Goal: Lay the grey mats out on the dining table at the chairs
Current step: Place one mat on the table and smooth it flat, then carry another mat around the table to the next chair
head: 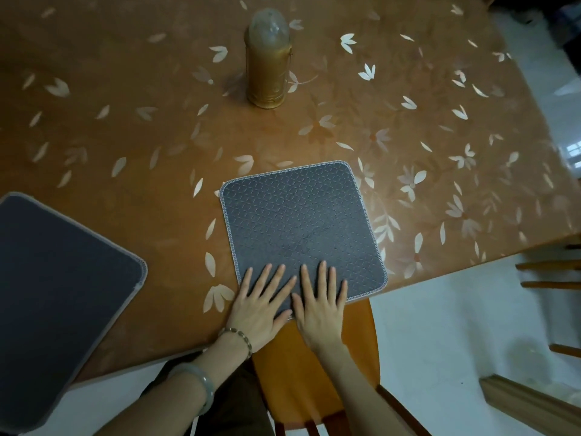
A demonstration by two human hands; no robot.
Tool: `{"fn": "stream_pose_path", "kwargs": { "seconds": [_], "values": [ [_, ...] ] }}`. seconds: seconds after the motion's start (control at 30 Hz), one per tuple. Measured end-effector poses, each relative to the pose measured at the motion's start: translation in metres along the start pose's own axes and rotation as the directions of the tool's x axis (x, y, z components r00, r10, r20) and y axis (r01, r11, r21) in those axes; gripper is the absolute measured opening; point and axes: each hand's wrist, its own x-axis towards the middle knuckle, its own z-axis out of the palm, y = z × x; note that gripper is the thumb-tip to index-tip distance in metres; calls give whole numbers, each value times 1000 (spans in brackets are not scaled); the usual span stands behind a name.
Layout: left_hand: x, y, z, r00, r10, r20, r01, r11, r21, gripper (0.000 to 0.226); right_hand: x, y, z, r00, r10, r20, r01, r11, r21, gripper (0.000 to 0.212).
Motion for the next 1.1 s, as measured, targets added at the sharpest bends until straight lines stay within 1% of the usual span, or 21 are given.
{"fn": "stream_pose_path", "kwargs": {
  "seconds": [0.1, 0.23, 0.3, 0.37, 0.47, 0.57, 0.73, 0.8, 0.9, 0.97, 1.03, 1.1],
  "values": [
    [0, 0, 0, 1000, -5, 15, 5, 1000, -26, 64, 1, -1, -3, 999, 8, 40, -7, 1000, -8, 59],
    [0, -5, -5, 999, 21, 42, -21, 1000, 6, 67, 4, -3, -21, 986, 12, 166, -5, 999, -43, 60],
    [-6, -21, -13, 1000, -14, 16, 14, 1000, 3, 68, 8, -9, -40, 984, 39, 171, -33, 999, -35, 58],
    [-19, -48, -25, 998, -56, -37, 56, 998, -15, 68, 10, -27, -67, 989, 64, 136, -63, 998, -10, 52],
    [-54, -103, -40, 988, -109, -111, 103, 993, -56, 66, 9, -78, -95, 995, 41, 90, -43, 999, 18, 48],
    [-96, -161, -50, 972, -175, -155, 161, 982, -95, 66, -2, -137, -103, 998, 30, 57, -33, 998, 60, 47],
    [-179, -271, -53, 937, -284, -201, 269, 958, -102, 68, -40, -244, -78, 1000, 27, 9, -28, 980, 197, 49],
    [-210, -311, -49, 928, -304, -214, 292, 953, -85, 66, -53, -281, -62, 1000, 25, -4, -23, 963, 269, 54],
    [-246, -357, -43, 934, -296, -199, 298, 954, -20, 65, -71, -327, -38, 998, 30, -63, -4, 930, 367, 56],
    [-261, -379, -39, 942, -289, -171, 293, 956, -2, 64, -84, -350, -26, 995, 78, -57, -44, 890, 453, 55],
    [-270, -398, -35, 945, -296, -138, 300, 954, 5, 66, -96, -368, -17, 990, 143, -11, -109, 800, 591, 56],
    [-273, -415, -32, 937, -329, -114, 328, 944, -34, 68, -105, -380, -14, 981, 191, 21, -144, 662, 735, 58]
  ]
}}
